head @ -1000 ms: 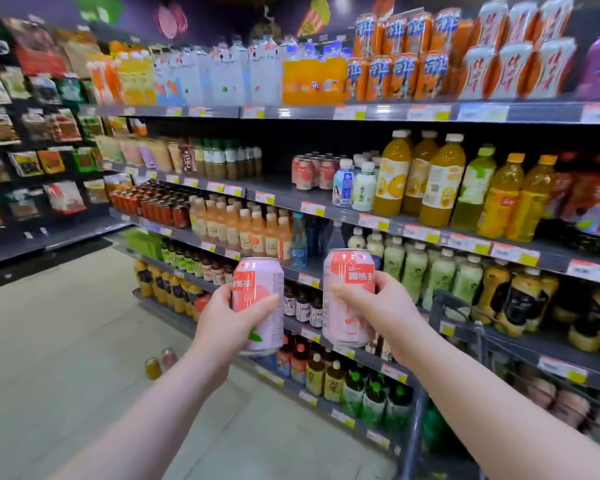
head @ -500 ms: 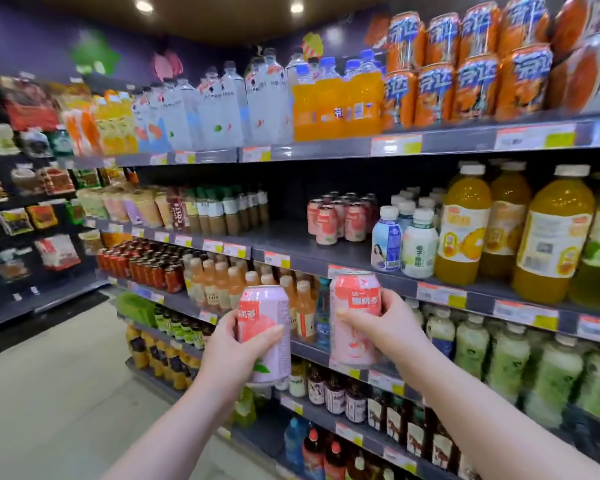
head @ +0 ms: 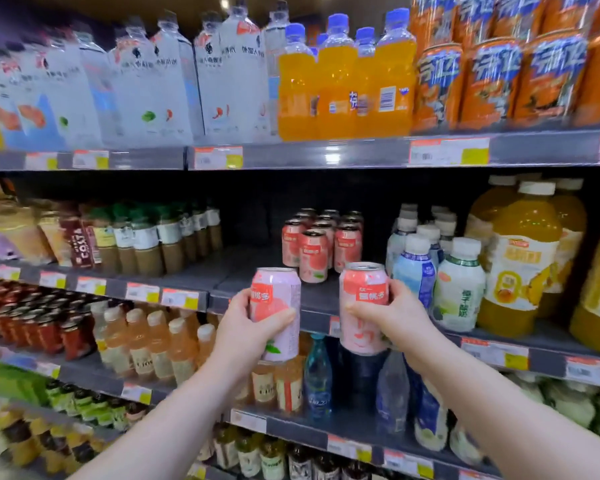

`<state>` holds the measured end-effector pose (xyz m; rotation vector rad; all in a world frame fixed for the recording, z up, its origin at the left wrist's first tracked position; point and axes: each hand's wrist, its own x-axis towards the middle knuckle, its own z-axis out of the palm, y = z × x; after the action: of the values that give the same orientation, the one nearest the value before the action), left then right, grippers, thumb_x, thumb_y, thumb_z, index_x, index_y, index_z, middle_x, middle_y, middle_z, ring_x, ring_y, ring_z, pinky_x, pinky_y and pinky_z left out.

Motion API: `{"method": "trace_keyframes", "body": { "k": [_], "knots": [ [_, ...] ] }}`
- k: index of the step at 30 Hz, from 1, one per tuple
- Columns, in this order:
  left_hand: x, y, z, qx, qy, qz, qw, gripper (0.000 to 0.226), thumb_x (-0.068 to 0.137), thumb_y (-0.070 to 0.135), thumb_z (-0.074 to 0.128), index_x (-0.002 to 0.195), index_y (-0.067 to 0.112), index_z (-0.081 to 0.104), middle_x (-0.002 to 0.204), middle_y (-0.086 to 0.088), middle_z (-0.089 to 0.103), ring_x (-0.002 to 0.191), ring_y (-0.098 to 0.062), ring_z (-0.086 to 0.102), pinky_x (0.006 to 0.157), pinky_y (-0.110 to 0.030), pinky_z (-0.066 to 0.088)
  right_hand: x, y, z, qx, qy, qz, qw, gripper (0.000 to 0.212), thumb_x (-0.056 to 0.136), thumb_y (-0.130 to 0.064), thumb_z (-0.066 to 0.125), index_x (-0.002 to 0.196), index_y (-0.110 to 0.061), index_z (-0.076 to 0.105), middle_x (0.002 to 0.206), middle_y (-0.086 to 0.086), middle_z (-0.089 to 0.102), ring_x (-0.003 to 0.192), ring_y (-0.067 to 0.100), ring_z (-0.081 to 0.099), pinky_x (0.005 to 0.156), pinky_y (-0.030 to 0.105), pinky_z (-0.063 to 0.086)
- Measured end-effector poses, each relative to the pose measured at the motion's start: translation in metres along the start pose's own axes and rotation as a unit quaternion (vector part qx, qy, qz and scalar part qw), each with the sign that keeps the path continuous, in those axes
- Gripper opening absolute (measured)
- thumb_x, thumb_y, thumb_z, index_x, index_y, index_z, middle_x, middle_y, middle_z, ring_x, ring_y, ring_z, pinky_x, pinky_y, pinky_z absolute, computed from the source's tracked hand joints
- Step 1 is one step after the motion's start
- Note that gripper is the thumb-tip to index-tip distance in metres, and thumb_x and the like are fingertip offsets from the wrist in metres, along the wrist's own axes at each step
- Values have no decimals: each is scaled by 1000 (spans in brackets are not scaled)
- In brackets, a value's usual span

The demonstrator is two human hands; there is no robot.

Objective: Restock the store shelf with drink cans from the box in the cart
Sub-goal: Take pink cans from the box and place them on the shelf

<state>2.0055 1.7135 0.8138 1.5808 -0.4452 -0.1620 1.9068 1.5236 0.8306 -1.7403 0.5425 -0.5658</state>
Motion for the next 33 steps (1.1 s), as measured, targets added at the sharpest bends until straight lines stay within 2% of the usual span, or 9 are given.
{"method": "trace_keyframes", "body": {
  "k": [3, 5, 8, 12, 16, 22, 27, 30, 33],
  "knots": [
    [57, -1, -14, 16, -18, 33, 999, 44, 72, 21, 78, 111, 20, 57, 98, 3, 69, 84, -8, 66, 62, -19, 49, 43, -5, 28, -22, 46, -12, 999, 62, 64, -26, 82, 117, -18, 51, 107, 2, 64, 97, 19, 63, 88, 41, 53],
    [89, -2, -21, 25, -37, 47, 998, 44, 72, 21, 78, 110, 21, 56, 96, 7, 67, 79, 0, 64, 58, -14, 46, 65, -6, 42, -24, 74, -15, 997, 64, 63, -25, 83, 118, -21, 49, 103, -2, 63, 94, 15, 63, 83, 36, 53],
    [126, -7, -26, 14, -50, 50, 997, 46, 71, 20, 78, 112, 18, 56, 96, 4, 67, 78, -1, 63, 58, -17, 47, 94, -2, 56, -11, 112, -11, 994, 62, 63, -22, 83, 114, -26, 48, 94, -9, 61, 84, 5, 59, 66, 23, 47],
    [157, -19, -28, 3, -71, 39, 997, 54, 69, 22, 80, 117, 18, 55, 100, 3, 68, 85, -9, 65, 64, -24, 48, 128, 6, 59, -13, 142, 12, 990, 52, 64, -18, 83, 107, -22, 53, 88, -8, 62, 77, 3, 58, 58, 19, 44],
    [178, -29, -32, -13, -76, 34, 996, 54, 68, 23, 81, 116, 21, 56, 99, 5, 69, 86, -8, 66, 64, -22, 49, 158, 14, 60, -30, 177, 19, 984, 59, 64, -14, 83, 115, -8, 55, 105, 9, 66, 89, 19, 63, 74, 30, 50],
    [198, -33, -32, -34, -88, 16, 995, 52, 71, 22, 79, 116, 26, 53, 98, 6, 69, 86, -8, 67, 60, -22, 49, 180, 25, 70, -79, 210, 14, 974, 70, 55, -23, 90, 107, -12, 43, 100, 0, 55, 93, 16, 55, 80, 28, 44],
    [206, -37, -30, -39, -106, 20, 993, 51, 70, 23, 79, 113, 28, 52, 99, 6, 68, 88, -11, 66, 65, -27, 51, 175, 39, 60, -94, 144, 28, 985, 99, 63, -13, 83, 140, -14, 22, 112, -2, 49, 100, 13, 49, 86, 27, 41],
    [208, -40, -29, -36, -117, 24, 992, 49, 70, 22, 79, 110, 30, 52, 99, 6, 68, 88, -10, 66, 64, -26, 50, 171, 42, 54, -105, 126, 21, 986, 93, 69, -7, 75, 144, -19, 22, 123, 1, 53, 103, 12, 50, 87, 25, 41],
    [210, -42, -27, -42, -125, 20, 991, 50, 70, 23, 79, 113, 29, 53, 101, 5, 68, 90, -13, 67, 66, -28, 52, 173, 41, 55, -110, 127, 13, 986, 85, 67, -9, 79, 138, -18, 34, 113, -5, 54, 102, 11, 52, 86, 25, 43]
  ]
}}
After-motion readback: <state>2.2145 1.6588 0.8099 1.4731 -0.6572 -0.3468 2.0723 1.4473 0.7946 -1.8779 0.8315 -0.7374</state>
